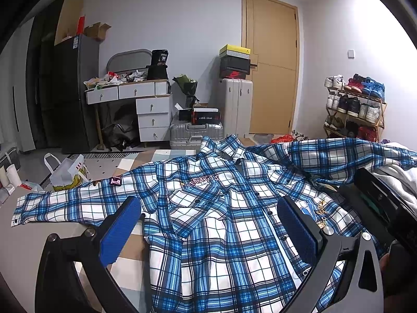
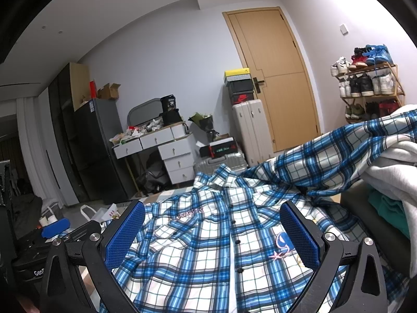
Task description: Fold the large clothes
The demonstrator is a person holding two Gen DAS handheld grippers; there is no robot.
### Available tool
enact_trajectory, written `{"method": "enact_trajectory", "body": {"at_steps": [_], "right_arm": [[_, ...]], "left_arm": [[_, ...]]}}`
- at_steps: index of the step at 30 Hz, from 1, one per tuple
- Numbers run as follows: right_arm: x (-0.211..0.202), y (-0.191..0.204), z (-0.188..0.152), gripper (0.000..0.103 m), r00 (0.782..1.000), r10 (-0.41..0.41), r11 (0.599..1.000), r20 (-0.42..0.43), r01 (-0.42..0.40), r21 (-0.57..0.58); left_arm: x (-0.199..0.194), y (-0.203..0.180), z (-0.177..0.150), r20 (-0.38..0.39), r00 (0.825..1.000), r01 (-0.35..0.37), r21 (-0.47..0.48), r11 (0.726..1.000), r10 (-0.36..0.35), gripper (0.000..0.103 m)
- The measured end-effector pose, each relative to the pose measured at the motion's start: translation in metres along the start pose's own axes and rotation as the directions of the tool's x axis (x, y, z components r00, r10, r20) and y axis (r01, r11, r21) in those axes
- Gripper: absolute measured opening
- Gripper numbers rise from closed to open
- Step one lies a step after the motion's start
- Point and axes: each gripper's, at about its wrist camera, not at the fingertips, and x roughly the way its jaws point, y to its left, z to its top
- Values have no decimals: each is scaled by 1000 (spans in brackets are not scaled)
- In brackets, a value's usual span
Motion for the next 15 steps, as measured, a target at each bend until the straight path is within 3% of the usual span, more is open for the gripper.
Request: {"method": "enact_trajectory", "body": {"at_steps": [15], "right_arm": [[0, -3, 0, 103, 1000, -6, 1000, -12, 7, 11]], "left_arm": [[0, 0, 0, 0, 1000, -2, 2, 1000, 2, 102]]}}
